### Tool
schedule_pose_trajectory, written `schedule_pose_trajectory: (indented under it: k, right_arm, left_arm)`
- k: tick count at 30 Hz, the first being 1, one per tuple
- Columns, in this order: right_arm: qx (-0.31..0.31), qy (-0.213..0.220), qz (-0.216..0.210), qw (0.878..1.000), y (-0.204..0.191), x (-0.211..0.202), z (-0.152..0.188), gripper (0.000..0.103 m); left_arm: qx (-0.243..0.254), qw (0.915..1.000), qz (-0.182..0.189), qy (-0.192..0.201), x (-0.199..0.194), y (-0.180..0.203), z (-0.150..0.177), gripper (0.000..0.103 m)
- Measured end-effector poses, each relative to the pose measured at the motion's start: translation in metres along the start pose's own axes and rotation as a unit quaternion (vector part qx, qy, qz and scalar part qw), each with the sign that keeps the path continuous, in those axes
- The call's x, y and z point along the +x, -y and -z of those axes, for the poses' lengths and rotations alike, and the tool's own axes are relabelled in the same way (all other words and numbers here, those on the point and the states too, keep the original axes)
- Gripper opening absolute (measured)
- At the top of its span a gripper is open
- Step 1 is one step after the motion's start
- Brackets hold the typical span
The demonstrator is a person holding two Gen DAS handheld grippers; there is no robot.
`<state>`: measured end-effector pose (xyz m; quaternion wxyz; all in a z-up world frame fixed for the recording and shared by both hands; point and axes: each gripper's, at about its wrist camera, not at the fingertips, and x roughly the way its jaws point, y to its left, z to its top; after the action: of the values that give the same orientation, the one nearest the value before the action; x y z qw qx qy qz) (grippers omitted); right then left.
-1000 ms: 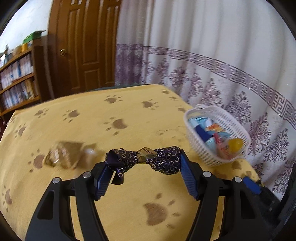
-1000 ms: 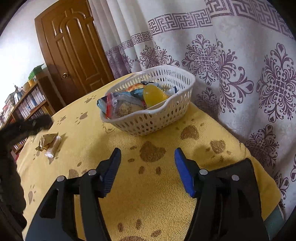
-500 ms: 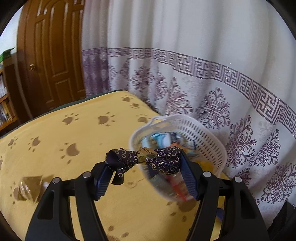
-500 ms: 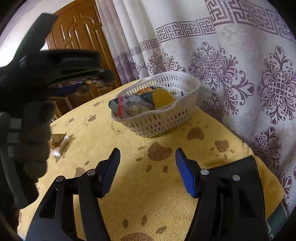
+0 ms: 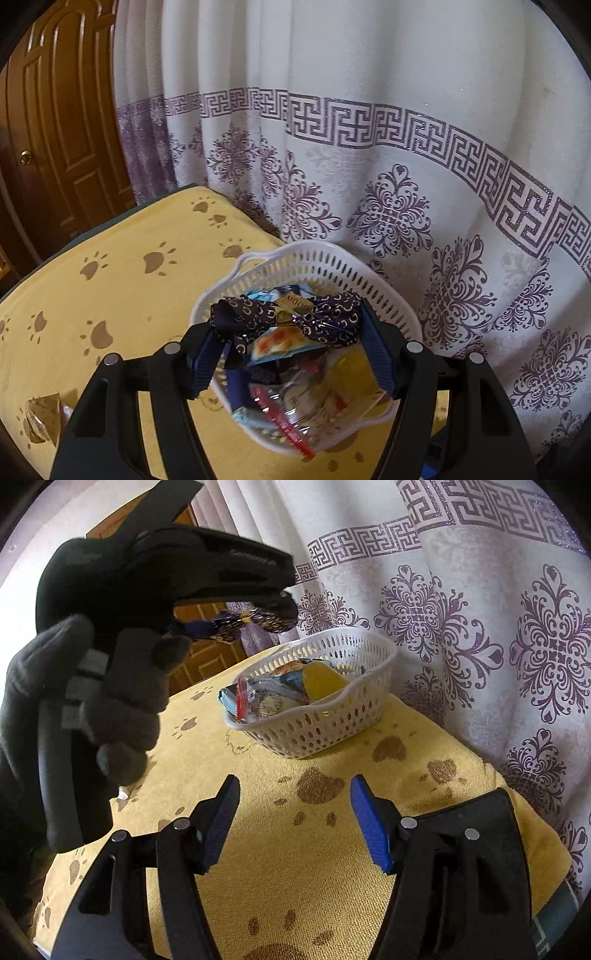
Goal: Organize snacks
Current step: 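Carry the purple bow-wrapped candy into the basket and open the left gripper, then move the left gripper to the tan bread packet and grasp it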
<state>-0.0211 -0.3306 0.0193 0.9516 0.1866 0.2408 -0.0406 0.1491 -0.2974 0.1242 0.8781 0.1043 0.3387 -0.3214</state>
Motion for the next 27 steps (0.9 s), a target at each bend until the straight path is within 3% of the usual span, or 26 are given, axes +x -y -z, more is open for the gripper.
schedule_pose_trajectory:
  k: [2,5,27]
  right_arm:
    - [0.000,0.000,0.000,1.000,0.000,0.000,0.000,0.064]
    - [0.000,-0.001,0.001,1.000,-0.001,0.000,0.000,0.064]
    - [-0.002,-0.007,0.013,1.000,-0.003,0.003,0.001,0.064]
  left_arm:
    - [-0.006,1.0000,0.005,0.000,0.001,0.000,-0.001,0.081]
    - [-0.011,0.9999,0.012,0.004,-0.001,-0.001,-0.001,0.083]
    - [-0.057,0.9982,-0.017,0.003,-0.021,-0.037,0.027,0.083]
